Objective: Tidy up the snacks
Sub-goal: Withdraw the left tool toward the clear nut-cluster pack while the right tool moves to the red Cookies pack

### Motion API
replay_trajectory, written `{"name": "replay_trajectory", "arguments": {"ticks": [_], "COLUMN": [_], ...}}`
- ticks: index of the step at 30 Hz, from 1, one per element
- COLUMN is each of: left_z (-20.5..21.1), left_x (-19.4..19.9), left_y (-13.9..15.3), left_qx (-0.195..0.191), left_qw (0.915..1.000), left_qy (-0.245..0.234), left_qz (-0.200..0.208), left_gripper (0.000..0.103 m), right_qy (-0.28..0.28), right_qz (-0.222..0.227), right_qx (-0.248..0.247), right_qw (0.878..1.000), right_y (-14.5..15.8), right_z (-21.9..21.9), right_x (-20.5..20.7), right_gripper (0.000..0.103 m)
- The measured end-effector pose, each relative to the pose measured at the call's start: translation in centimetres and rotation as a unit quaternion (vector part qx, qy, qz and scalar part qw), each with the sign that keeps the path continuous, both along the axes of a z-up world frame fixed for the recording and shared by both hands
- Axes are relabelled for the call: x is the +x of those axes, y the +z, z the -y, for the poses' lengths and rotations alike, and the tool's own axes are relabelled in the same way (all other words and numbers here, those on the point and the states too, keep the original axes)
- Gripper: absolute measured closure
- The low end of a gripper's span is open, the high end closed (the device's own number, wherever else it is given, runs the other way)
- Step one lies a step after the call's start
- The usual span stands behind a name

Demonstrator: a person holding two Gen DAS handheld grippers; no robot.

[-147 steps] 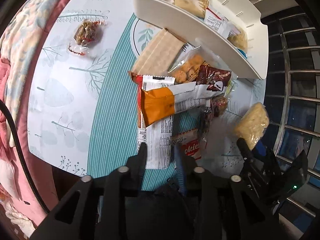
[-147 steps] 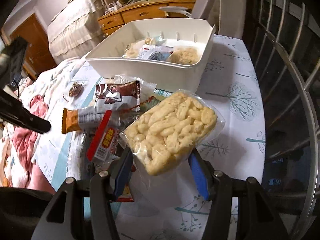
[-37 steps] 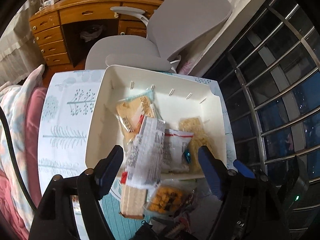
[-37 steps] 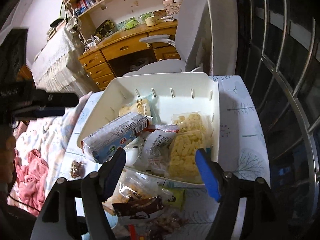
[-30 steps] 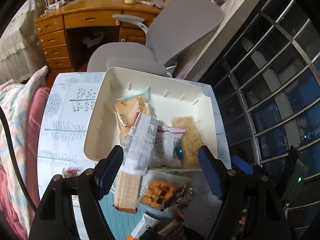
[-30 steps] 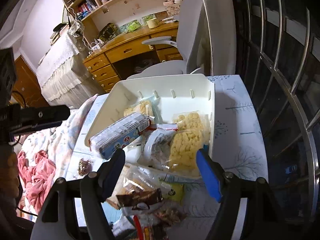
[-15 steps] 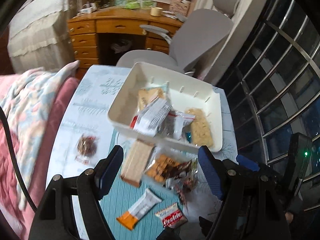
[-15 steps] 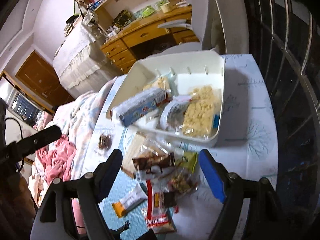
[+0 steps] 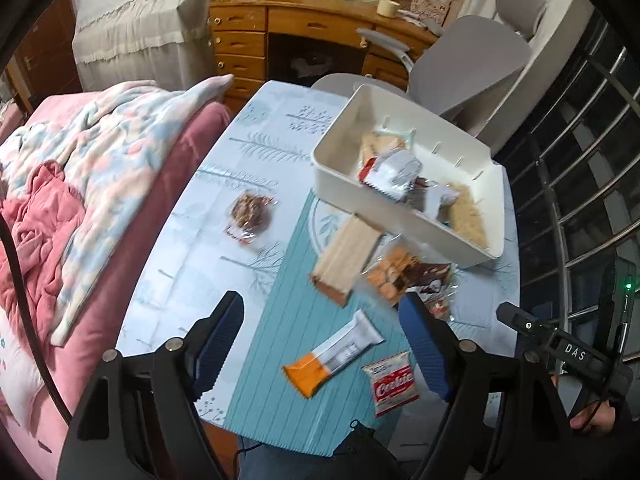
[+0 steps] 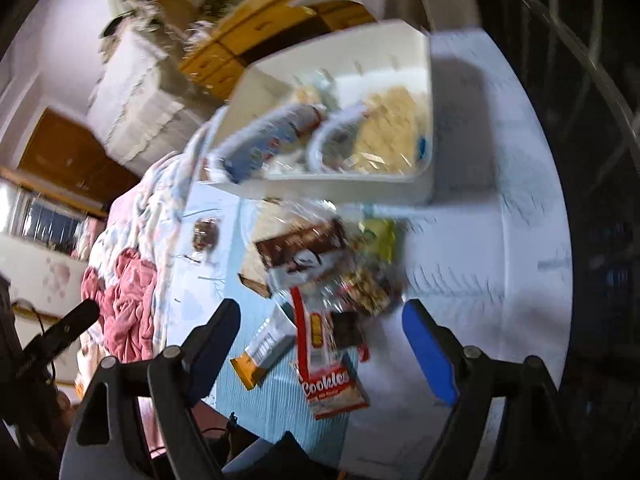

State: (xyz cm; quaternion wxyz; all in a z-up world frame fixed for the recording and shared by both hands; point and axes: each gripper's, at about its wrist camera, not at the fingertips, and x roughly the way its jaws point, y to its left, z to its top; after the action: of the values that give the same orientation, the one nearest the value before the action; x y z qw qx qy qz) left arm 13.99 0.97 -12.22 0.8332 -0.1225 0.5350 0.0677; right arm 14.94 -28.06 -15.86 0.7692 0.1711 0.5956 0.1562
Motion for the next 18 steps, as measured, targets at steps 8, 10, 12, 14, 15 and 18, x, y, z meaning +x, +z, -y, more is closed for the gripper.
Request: {"name": "replay_trajectory", "arguments": {"ticks": [8,10,12,14,15,18], "left_z": [-2.6,-3.2,-3.9,-4.5,-4.8,-6.0], "left_x": [1.0,1.5,2.2,2.9,3.2,4.2], "left_y": [-2.4,-3.0,-3.4,-3.7,-3.9,-4.7], "left_qx": [0.009,0.015,0.012,0.015,0.021,0.032], "left_qw": [0.9983,0.997,0.9956,0.9938,0.9927,0.9891], "left_qy": [-0.038,-0.052,-0.067,-0.085,-0.093,-0.117], "left_qz": [-0.045,-0.055,-0.064,-0.07,-0.075,-0.085], "left_gripper": [0.022,0.022,0.022,0.021,0.021,0.021], "right_qy": [-0.072,-0.105,-0.136,-0.166,-0.178,-0.213], "right_qz": [-0.08,-0.107,-0.124,-0.139,-0.142,-0.154], "right_qx": [-0.014,-0.007,-0.003,0.0,0.002,0.01], "right_qw": [0.994,0.989,0.983,0.976,0.974,0.965], "right_y": [-3.3,-4.3,-4.9,-5.4,-5.5,-6.2], "right_z": [0.0,0.0,0.1,0.0,-0.2,-1.0], "right_x": [-2.0,-2.7,-3.4,-4.2,-4.6,-6.0], "right_gripper": [0.019,0.019,0.019,0.019,0.019,0.019]}}
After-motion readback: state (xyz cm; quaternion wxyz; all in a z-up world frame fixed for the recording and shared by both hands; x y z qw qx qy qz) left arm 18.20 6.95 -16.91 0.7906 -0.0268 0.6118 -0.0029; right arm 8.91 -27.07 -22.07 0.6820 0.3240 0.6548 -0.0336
